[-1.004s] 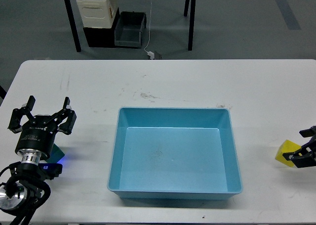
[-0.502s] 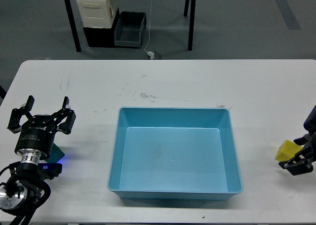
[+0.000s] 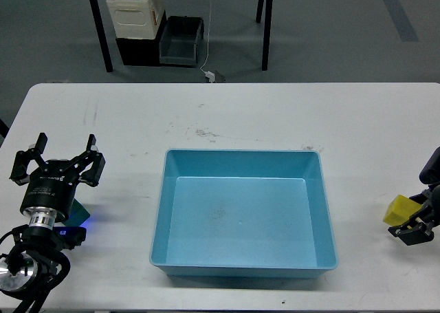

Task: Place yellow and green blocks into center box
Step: 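Move the right gripper to the yellow cube and close on it, then lift the yellow cube with the right gripper and carry it over the bin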

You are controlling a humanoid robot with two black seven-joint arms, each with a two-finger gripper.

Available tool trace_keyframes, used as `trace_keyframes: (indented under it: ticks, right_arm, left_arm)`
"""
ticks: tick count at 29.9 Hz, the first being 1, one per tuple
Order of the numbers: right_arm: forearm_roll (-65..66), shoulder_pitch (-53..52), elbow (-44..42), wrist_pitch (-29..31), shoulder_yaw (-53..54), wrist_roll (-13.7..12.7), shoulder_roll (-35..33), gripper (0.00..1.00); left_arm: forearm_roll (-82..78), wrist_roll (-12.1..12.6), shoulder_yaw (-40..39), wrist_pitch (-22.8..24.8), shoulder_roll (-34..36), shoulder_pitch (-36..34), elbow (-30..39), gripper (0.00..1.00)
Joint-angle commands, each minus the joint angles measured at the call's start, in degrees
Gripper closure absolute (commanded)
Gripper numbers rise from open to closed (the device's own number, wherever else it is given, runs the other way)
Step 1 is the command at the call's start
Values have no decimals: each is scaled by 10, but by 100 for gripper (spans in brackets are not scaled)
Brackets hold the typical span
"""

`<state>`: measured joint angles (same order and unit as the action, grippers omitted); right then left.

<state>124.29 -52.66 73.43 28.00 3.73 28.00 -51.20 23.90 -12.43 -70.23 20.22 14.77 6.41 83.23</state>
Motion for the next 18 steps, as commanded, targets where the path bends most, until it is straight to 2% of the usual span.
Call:
trace_keyframes:
  ticks: [1,10,12,15,18]
  right_arm:
    - [-3,-1,0,0,-12,0,7,4]
    - [-7,-3,0,0,-6,0,8,19]
    - [-7,-3,0,0,-7,0,8,28]
    - [-7,-2,2,0,-10,0,6,36]
    - [-7,-2,2,0,-11,0,3,53]
  left_arm:
    - [0,-1,0,0,0,0,-3,0]
    - [1,-1,0,1,1,-1,-11,0]
    - [1,-1,0,1,0,-1,-11,0]
    - [1,-1,0,1,1,-1,-11,0]
    - [0,-1,0,1,1,-1,-11,0]
